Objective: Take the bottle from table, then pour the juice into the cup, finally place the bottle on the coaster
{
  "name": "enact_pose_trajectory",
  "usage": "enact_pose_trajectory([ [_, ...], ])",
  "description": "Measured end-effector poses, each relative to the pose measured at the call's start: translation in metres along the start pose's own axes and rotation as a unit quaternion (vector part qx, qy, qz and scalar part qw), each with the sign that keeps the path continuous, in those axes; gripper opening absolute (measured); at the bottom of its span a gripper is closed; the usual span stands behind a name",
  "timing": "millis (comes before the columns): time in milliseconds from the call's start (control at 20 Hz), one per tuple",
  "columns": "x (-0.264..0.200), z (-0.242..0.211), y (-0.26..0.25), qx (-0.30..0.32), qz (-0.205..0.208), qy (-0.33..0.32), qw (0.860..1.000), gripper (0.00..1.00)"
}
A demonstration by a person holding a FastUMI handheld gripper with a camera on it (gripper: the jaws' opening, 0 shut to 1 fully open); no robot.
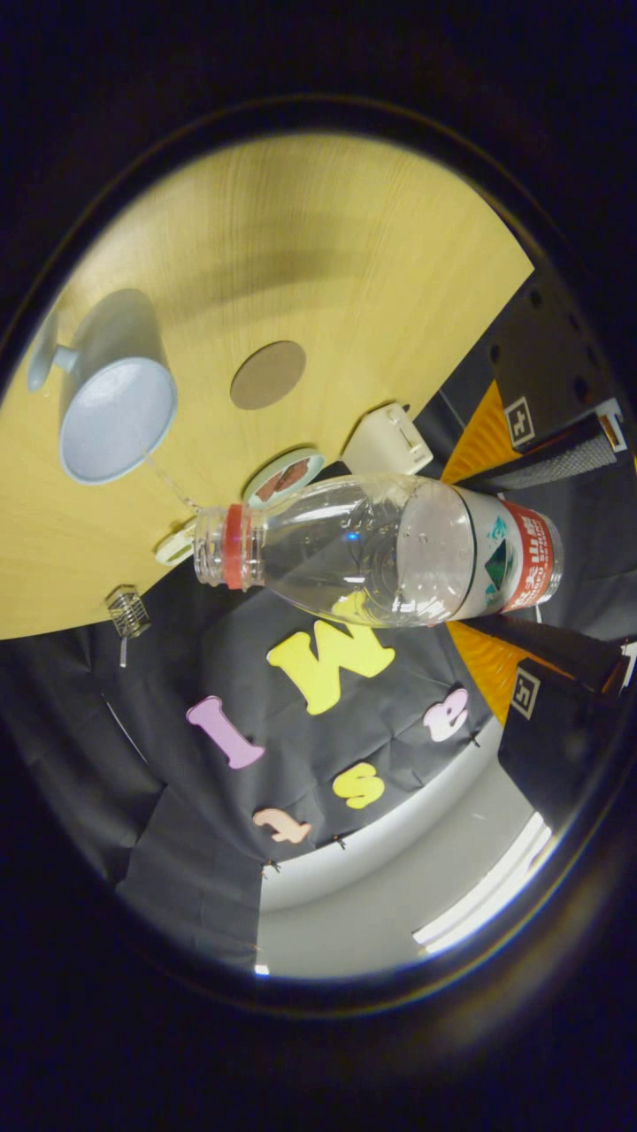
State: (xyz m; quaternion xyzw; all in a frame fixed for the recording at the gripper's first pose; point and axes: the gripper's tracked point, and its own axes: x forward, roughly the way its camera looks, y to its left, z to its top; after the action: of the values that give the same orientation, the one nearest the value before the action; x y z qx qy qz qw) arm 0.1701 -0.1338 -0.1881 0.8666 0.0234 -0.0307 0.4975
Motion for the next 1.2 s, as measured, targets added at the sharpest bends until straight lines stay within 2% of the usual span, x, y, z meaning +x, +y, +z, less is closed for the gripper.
enact_pose_trajectory([
  [700, 0.005, -0.003, 0.015, 0.048, 0.045, 0.000, 0.998, 0.75],
  [950, 0.008, -0.010, 0.028, 0.013, 0.057, 0.007, 0.998, 0.74],
  [1200, 0.004, -0.018, 0.011, -0.052, 0.033, 0.017, 0.998, 0.75],
])
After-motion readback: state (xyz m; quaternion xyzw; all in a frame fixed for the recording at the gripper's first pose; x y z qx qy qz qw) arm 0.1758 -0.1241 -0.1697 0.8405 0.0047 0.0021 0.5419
